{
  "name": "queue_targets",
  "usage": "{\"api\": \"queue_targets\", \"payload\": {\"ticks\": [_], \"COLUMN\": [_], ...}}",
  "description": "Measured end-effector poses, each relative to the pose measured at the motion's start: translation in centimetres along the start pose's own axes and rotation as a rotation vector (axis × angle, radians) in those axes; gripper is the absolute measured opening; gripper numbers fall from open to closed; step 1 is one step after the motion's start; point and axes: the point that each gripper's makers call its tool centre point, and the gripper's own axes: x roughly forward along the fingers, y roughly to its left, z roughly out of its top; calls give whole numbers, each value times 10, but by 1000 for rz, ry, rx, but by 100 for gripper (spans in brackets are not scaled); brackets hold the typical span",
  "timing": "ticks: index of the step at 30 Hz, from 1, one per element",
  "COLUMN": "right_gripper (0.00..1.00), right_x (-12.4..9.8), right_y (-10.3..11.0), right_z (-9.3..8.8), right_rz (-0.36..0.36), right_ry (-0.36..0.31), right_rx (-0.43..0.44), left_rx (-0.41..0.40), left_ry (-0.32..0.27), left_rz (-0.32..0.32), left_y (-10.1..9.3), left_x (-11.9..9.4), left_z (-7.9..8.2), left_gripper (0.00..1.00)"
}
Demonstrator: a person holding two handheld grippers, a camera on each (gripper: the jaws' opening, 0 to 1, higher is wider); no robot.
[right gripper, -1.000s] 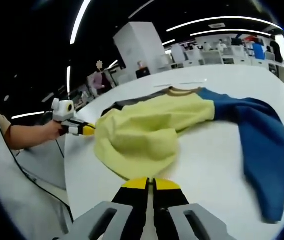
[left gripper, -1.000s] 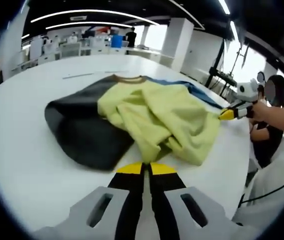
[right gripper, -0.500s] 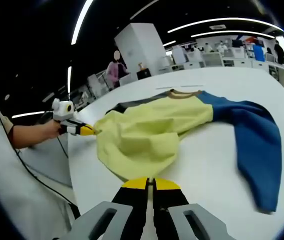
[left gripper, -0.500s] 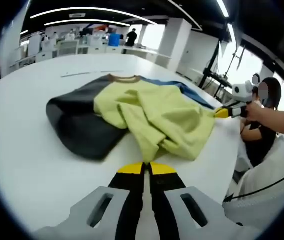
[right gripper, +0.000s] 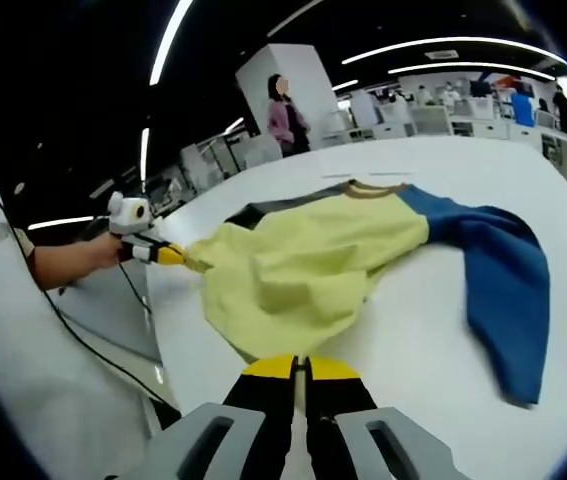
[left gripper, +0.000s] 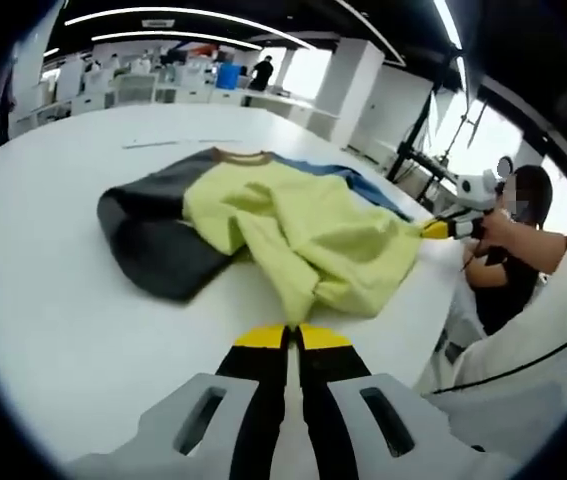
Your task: Fold the garment on the visible template until the final outline fits inside the template.
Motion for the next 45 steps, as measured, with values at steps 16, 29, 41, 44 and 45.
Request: {"api": "queue_targets", "payload": {"ticks": [16,29,41,44,45], "right_gripper": [0,0,0,0,0], "right_x": [-23,-34,-36,-36,-36], "right_y": [4,3,6,8,9], "right_z": [-14,-31,-52,-59,-61], "right_rz": [-11,-20,-10,-4,1], "right_ry": [29,89,178,213,224], "right_rx": [-6,-12,-28,-44,-45], "left_rx": [-82,-195,-296,-311,-315], "left_ry": [49,100,159,175,178], "left_rz": [-29,-22,-27,-30,-30], "left_y": [-20,-29,-29,-29,-28], "left_x": [-17,-28,-30,-30,-30], "left_z": [-24,-40,-51,-56,-57], "left_gripper": [0,0,0,0,0]}}
